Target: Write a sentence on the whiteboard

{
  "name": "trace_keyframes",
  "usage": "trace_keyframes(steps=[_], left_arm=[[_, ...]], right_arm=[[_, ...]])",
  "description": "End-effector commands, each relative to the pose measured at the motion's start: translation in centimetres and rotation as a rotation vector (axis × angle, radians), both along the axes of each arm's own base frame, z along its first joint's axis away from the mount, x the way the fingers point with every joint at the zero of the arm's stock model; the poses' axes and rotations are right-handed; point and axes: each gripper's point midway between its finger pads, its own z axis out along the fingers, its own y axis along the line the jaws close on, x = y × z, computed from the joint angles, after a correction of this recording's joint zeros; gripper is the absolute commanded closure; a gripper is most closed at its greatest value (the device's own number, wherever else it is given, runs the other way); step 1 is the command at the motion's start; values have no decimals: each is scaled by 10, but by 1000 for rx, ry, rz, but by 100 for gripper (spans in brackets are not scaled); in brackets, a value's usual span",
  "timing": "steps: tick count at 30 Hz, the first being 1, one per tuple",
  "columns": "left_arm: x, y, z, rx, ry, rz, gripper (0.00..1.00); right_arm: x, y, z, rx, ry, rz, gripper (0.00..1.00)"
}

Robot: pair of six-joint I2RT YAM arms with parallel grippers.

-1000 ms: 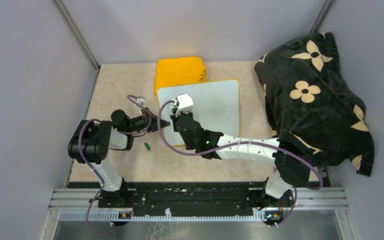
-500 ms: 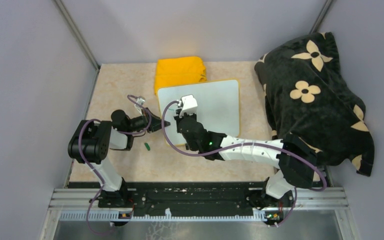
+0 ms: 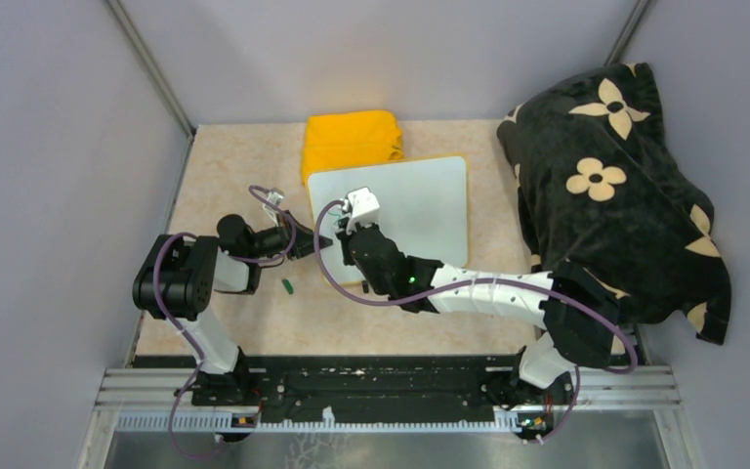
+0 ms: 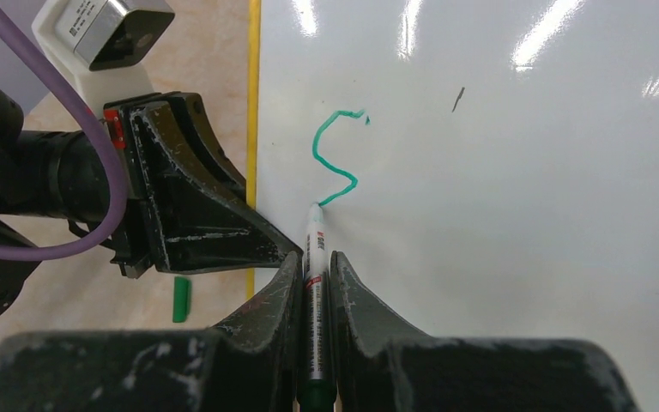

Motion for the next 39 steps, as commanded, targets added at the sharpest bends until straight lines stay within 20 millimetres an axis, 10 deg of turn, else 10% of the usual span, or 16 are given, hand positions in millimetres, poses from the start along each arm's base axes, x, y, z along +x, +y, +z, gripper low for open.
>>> trace_keyframes(steps=[1,20,39], left_arm=[[9,4,-1,11,-18,38,100],[9,4,-2,16,-16,38,100],[9,3,-4,19,-11,35,100]], right_arm=[[3,10,16,52,-16,28,100],[0,-44,59,124,-107,-50,100],[-5,-47,70,138,-177,12,100]])
